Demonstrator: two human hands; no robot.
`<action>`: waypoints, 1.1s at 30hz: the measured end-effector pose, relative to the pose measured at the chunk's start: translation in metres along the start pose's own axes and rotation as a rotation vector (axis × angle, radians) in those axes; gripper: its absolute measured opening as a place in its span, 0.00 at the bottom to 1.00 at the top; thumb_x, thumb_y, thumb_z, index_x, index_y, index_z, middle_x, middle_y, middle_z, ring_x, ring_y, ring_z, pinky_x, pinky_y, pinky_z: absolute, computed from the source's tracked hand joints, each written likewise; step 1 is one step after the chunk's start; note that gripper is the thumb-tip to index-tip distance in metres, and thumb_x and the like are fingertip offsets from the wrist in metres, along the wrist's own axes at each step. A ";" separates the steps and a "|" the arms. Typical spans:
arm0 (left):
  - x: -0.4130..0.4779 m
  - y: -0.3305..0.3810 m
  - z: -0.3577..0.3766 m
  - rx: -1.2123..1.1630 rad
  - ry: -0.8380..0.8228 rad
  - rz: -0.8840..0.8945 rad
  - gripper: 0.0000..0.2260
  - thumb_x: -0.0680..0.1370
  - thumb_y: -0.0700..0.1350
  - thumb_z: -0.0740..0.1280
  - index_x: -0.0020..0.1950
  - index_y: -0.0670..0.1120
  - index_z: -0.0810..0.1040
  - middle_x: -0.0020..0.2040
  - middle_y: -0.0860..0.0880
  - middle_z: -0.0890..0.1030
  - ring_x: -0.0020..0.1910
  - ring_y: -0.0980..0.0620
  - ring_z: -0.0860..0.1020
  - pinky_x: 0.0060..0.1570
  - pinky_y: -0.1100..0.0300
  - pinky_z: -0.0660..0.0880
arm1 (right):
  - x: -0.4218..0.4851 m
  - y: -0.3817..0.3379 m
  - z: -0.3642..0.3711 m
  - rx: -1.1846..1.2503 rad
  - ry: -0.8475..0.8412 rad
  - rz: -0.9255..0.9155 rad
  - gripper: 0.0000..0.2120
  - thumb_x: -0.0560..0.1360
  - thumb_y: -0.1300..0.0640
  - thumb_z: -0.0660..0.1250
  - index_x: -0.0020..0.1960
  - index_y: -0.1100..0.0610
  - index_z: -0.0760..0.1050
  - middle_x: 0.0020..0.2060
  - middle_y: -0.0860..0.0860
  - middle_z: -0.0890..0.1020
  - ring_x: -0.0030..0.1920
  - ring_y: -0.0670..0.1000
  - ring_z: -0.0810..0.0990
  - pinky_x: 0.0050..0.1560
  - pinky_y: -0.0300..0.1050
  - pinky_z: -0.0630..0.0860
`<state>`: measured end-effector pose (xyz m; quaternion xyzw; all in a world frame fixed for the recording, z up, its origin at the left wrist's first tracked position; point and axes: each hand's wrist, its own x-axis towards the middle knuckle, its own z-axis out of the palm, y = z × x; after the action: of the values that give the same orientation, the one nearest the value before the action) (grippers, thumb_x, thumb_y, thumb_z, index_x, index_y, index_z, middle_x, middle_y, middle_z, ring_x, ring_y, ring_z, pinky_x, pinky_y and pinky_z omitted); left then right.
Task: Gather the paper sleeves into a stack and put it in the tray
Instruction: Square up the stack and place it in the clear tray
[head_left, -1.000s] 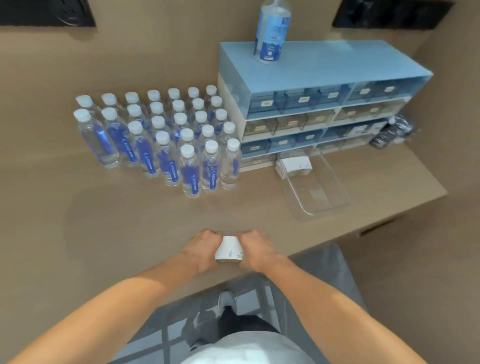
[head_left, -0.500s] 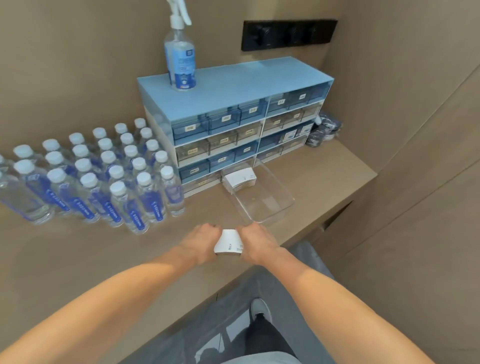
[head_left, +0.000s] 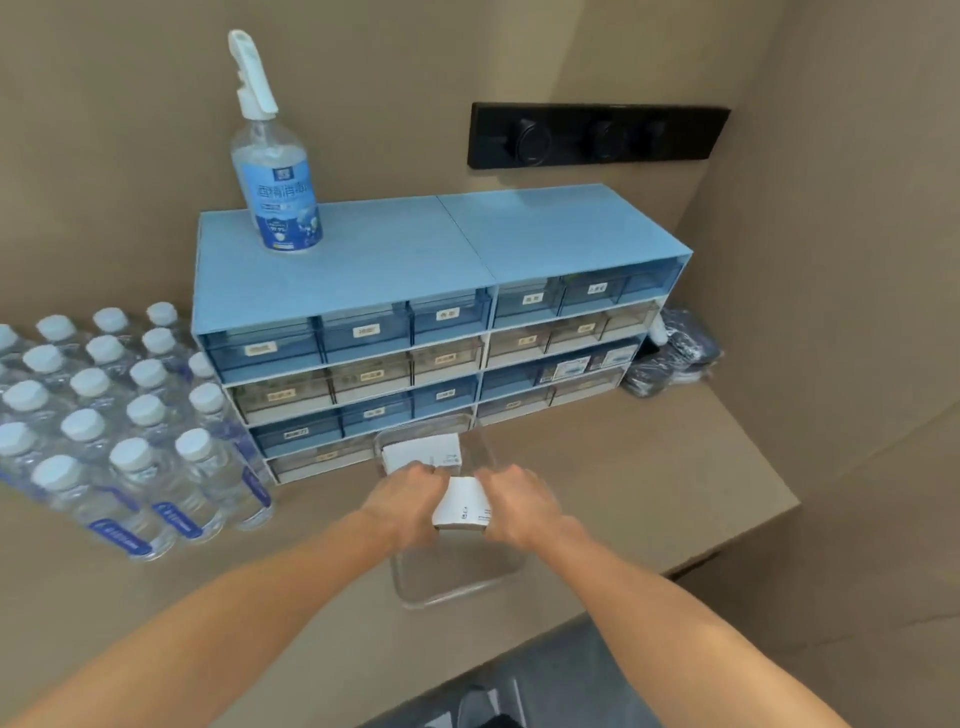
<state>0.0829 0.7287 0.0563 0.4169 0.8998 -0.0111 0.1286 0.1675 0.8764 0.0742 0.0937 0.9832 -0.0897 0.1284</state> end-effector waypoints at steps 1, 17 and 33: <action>0.007 0.004 0.003 -0.011 -0.001 -0.017 0.21 0.70 0.45 0.73 0.61 0.43 0.73 0.55 0.43 0.79 0.54 0.43 0.76 0.48 0.53 0.75 | 0.007 0.009 -0.001 -0.004 -0.018 -0.025 0.21 0.67 0.57 0.74 0.59 0.56 0.73 0.51 0.57 0.81 0.51 0.61 0.81 0.44 0.48 0.75; 0.040 -0.022 0.017 -0.022 -0.112 -0.230 0.23 0.72 0.53 0.71 0.63 0.46 0.71 0.57 0.46 0.80 0.62 0.43 0.74 0.69 0.42 0.61 | 0.094 0.015 0.014 -0.195 -0.041 -0.324 0.23 0.64 0.52 0.76 0.57 0.57 0.76 0.50 0.56 0.82 0.57 0.56 0.79 0.79 0.53 0.46; 0.031 -0.012 0.055 0.073 -0.133 -0.264 0.22 0.69 0.50 0.70 0.61 0.45 0.73 0.58 0.44 0.81 0.62 0.41 0.75 0.66 0.43 0.60 | 0.088 0.009 0.041 -0.377 -0.207 -0.360 0.22 0.65 0.52 0.72 0.58 0.58 0.77 0.56 0.60 0.82 0.73 0.65 0.64 0.60 0.58 0.12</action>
<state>0.0666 0.7371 -0.0060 0.2976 0.9353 -0.0879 0.1700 0.0958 0.8908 0.0097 -0.1176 0.9650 0.0641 0.2252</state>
